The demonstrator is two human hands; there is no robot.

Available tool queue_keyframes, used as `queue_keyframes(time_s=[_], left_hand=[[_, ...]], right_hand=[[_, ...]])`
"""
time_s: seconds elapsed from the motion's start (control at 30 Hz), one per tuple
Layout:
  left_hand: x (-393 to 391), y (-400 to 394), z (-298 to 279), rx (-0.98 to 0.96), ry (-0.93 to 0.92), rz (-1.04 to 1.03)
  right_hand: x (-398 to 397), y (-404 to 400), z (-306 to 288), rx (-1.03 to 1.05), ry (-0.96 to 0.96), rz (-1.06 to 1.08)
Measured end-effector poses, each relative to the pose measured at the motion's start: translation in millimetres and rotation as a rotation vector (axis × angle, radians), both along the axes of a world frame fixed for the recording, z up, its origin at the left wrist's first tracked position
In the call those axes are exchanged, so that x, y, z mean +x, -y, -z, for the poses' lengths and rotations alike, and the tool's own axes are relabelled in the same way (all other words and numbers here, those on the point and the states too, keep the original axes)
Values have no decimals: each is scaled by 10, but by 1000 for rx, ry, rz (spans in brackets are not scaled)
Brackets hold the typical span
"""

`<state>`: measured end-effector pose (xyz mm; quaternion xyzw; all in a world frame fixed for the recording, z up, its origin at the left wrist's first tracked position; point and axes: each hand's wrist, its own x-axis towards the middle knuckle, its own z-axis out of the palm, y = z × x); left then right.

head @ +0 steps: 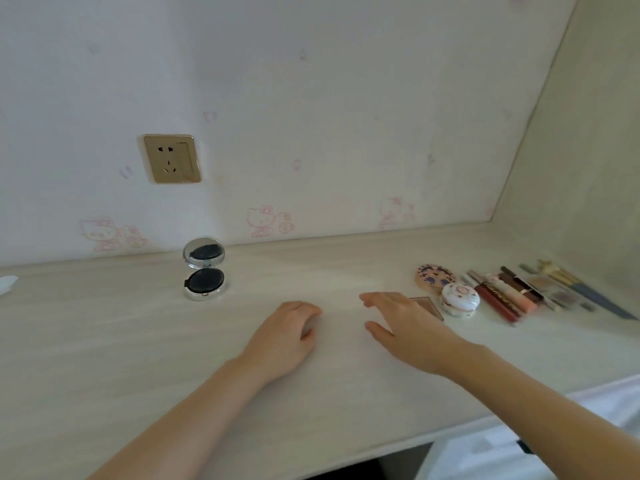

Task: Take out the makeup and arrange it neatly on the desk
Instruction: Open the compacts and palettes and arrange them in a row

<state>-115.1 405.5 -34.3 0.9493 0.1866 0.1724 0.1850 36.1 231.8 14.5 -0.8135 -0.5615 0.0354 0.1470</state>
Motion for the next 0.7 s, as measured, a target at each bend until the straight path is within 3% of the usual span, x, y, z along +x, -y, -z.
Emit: queue_keyframes(time_s=[0.2,0.37,0.7], left_hand=[[830,250,-94,-90,-43,51],[1422,380,-237,-212,-95,104],[2220,399,-310,-326,-259,152]], right_hand=[[695,303,-248,-51,62,170],[1255,287,-361,-98,-34,383],[1804,-102,-150,-263,-99,480]])
